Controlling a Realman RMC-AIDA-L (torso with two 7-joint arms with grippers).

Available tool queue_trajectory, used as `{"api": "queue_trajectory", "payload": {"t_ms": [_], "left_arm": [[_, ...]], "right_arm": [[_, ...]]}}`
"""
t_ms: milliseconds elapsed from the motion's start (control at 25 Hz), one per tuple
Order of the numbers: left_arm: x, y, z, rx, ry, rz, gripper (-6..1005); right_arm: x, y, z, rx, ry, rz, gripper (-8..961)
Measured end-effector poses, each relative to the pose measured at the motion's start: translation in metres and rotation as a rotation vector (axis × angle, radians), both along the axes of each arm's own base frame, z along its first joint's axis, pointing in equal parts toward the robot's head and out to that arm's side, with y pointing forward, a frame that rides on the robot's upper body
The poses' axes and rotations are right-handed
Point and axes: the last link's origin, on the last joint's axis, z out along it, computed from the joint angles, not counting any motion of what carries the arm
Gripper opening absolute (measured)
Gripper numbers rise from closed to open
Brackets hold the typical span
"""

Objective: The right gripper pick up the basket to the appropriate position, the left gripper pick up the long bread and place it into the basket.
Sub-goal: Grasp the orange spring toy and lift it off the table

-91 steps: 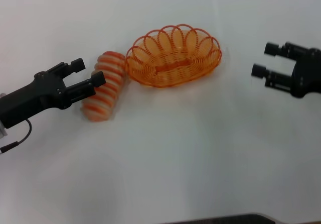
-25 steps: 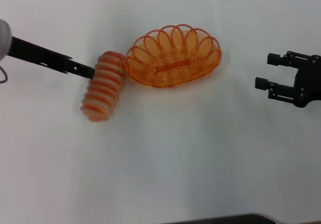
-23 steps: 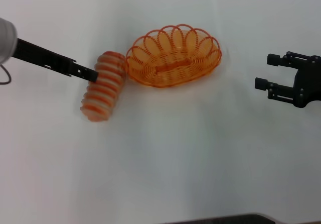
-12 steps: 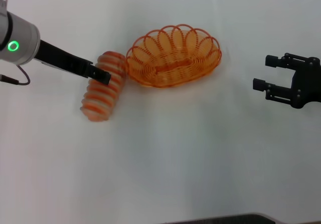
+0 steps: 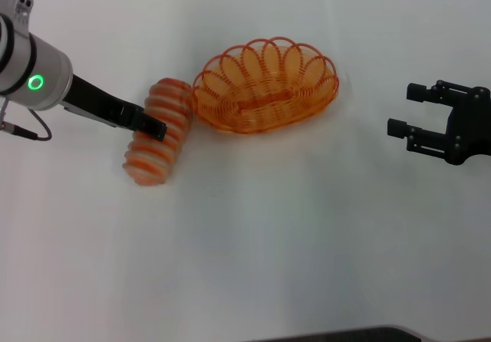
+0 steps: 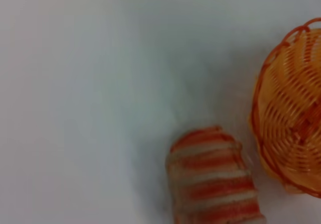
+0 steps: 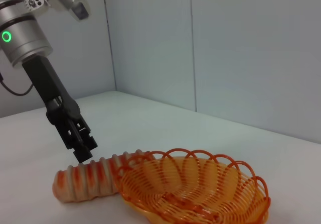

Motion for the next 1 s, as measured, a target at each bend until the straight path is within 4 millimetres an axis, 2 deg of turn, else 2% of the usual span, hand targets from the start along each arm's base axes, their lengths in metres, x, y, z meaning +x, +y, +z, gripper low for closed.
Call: {"api": "queue_trajectory", "payload": {"t_ms": [1000], "left_arm": [[-0.004,-0.003,-0.019,-0.03,0.012,0.04,847]], "right_arm": [[0.0,0.003,-0.002,-0.004,-0.013,-0.003,718]]}}
